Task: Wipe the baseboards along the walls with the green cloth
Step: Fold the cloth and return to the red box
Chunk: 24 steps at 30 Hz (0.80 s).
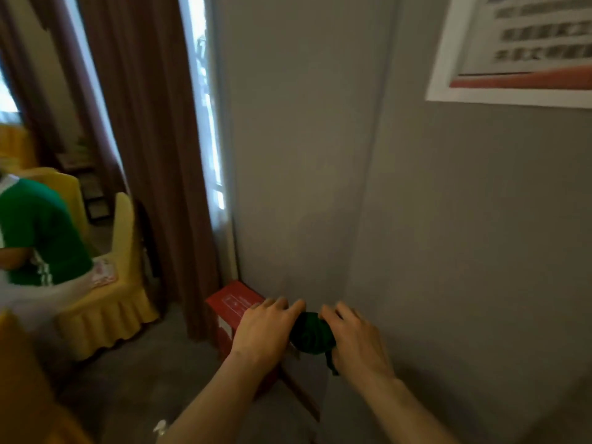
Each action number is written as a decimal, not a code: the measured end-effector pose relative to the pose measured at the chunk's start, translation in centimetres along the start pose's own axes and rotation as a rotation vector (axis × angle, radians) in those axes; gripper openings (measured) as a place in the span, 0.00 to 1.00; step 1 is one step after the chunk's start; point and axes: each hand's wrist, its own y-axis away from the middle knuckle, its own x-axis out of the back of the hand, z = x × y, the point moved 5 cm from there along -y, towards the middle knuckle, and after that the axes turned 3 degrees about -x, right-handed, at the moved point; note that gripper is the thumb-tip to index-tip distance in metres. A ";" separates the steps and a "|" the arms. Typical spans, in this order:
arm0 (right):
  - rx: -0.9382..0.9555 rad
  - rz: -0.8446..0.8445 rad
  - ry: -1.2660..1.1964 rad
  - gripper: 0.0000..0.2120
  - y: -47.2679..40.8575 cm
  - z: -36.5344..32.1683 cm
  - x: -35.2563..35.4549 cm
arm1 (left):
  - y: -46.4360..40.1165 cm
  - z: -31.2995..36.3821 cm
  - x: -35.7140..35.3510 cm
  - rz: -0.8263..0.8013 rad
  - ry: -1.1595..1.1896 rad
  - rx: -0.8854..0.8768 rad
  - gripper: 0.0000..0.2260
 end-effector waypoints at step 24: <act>0.109 -0.139 -0.154 0.19 -30.9 -10.0 -21.2 | -11.7 -32.6 -14.0 -0.122 0.014 0.266 0.23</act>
